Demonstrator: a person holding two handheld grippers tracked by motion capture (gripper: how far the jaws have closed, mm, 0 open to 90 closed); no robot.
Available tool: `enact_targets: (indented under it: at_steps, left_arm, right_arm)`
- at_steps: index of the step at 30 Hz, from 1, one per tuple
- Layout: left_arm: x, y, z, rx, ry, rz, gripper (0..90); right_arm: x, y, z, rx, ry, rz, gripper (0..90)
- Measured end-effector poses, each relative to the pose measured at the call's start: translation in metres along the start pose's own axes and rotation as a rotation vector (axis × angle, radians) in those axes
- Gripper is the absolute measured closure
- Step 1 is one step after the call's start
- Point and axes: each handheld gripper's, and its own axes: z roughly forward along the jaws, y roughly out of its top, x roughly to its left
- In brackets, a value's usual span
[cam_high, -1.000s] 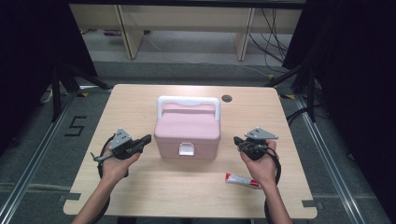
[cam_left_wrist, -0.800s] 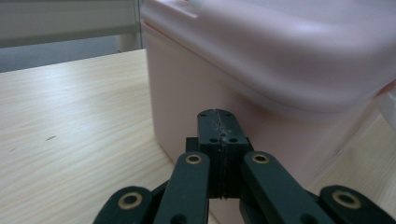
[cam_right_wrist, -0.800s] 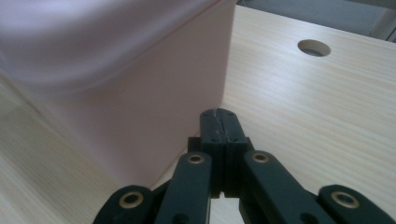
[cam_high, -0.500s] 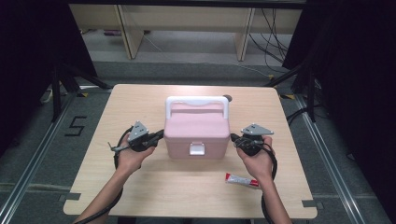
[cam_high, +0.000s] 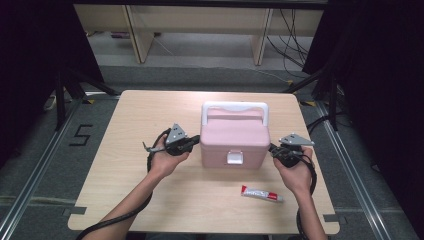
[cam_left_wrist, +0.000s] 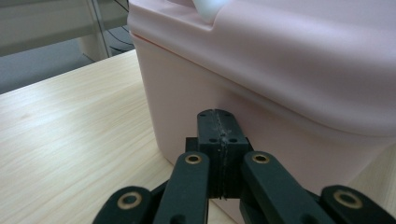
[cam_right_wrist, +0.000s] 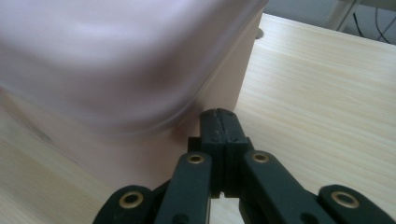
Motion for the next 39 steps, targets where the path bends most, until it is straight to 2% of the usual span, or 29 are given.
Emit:
enact_targets:
  at_steps: [5,6,8,9,11,12,13,14,15,18,22,26,29,30,31,32,33,34,35,36,37,38,39]
  left_arm:
    - [-0.005,0.005,0.011,0.012,-0.007,0.014,89.7]
    - [-0.005,0.005,0.012,0.009,-0.009,0.013,89.7]
    - [-0.006,0.007,0.015,0.017,-0.007,0.018,89.7]
    - [-0.007,0.007,0.016,0.016,-0.008,0.019,89.7]
    - [-0.008,0.009,0.018,0.017,-0.011,0.022,89.7]
    - [-0.009,0.009,0.019,0.021,-0.007,0.022,89.7]
    - [-0.008,0.009,0.02,0.022,-0.008,0.024,89.7]
    - [-0.008,0.009,0.021,0.018,-0.013,0.021,89.7]
    - [-0.009,0.009,0.021,0.024,-0.007,0.018,89.7]
    - [-0.01,0.008,0.021,0.026,-0.005,0.023,89.7]
    - [-0.011,0.008,0.02,0.028,-0.007,0.027,89.7]
    - [-0.012,0.007,0.02,0.022,-0.007,0.023,89.5]
    - [-0.009,0.006,0.016,0.026,0.005,0.027,79.8]
    - [-0.009,0.005,0.013,0.018,0.009,0.02,75.0]
    - [-0.009,0.005,0.013,0.018,0.009,0.02,70.9]
    - [-0.006,0.004,0.002,0.017,0.032,0.022,65.2]
    - [-0.006,0.004,0.002,0.017,0.032,0.022,61.6]
    - [-0.002,0.003,-0.011,-0.002,0.041,-0.002,57.2]
    - [-0.002,0.003,-0.011,-0.002,0.041,-0.002,53.4]
    - [-0.001,0.003,-0.019,-0.009,0.051,-0.012,53.4]
    - [0.001,0.001,-0.029,-0.022,0.059,-0.032,50.9]
    - [0.003,-0.001,-0.041,-0.045,0.059,-0.058,45.8]
    - [0.004,-0.003,-0.047,-0.051,0.062,-0.08,43.9]
  right_arm:
    - [-0.008,-0.003,-0.005,0.008,-0.023,0.024,90.0]
    - [-0.011,-0.003,-0.006,0.005,-0.025,0.001,90.0]
    - [-0.011,-0.005,-0.007,0.014,-0.025,0.027,90.0]
    - [-0.012,-0.005,-0.007,0.002,-0.036,0.017,90.0]
    - [-0.013,-0.006,-0.007,0.025,-0.036,0.032,90.0]
    - [-0.014,-0.007,-0.007,0.028,-0.042,0.03,90.0]
    - [-0.016,-0.007,-0.006,0.016,-0.051,0.004,90.0]
    - [-0.013,-0.008,-0.006,0.026,-0.046,0.032,90.0]
    - [-0.013,-0.009,-0.006,0.027,-0.049,0.033,90.0]
    - [-0.014,-0.009,-0.006,0.029,-0.049,0.029,90.0]
    - [-0.018,-0.008,-0.005,0.028,-0.055,-0.006,90.0]
    - [-0.019,-0.008,-0.004,0.027,-0.061,-0.012,90.0]
    - [-0.019,-0.008,-0.005,0.023,-0.057,-0.002,90.0]
    - [-0.016,-0.008,-0.005,0.026,-0.054,0.03,90.0]
    - [-0.016,-0.008,-0.005,0.026,-0.054,0.03,90.0]
    - [-0.018,-0.008,-0.008,0.012,-0.072,-0.005,89.9]
    - [-0.016,-0.009,-0.009,0.014,-0.068,0.024,89.0]
    - [-0.017,-0.009,-0.01,0.011,-0.065,0.018,88.1]
    - [-0.017,-0.009,-0.01,0.011,-0.065,0.018,88.1]
    - [-0.014,-0.01,-0.013,0.017,-0.074,0.051,87.8]
    - [-0.017,-0.01,-0.015,0.004,-0.079,0.009,87.3]
    - [-0.014,-0.012,-0.019,-0.009,-0.091,0.036,85.5]
    - [-0.015,-0.013,-0.021,-0.008,-0.08,0.023,84.9]
